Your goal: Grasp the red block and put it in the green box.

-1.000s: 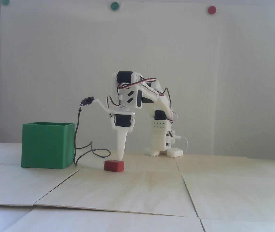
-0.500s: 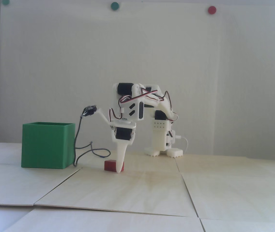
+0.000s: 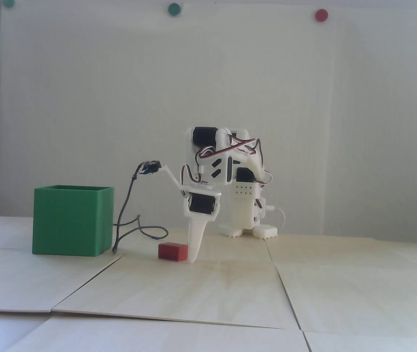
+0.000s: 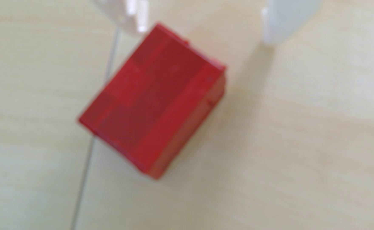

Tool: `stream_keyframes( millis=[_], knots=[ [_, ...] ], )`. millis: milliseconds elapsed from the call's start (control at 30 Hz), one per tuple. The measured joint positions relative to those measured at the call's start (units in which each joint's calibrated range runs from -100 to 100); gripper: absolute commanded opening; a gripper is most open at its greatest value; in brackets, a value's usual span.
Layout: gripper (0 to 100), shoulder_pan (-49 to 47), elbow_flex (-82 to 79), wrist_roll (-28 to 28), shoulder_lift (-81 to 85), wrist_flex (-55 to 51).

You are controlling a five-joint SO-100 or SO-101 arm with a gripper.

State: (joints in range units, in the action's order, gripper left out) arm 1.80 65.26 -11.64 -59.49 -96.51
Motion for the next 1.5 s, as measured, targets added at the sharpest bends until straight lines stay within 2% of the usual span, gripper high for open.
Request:
stream_keyframes(
  millis=[933, 1033, 1133, 1500],
  knots=[
    [17, 7.11, 0.0, -0.21, 0.0, 2.58],
    [15, 8.33, 0.0, -1.18, 0.0, 2.58],
    [1, 8.33, 0.0, -1.18, 0.0, 2.58],
    [2, 8.33, 0.0, -3.34, -0.17, 2.75]
  ],
)
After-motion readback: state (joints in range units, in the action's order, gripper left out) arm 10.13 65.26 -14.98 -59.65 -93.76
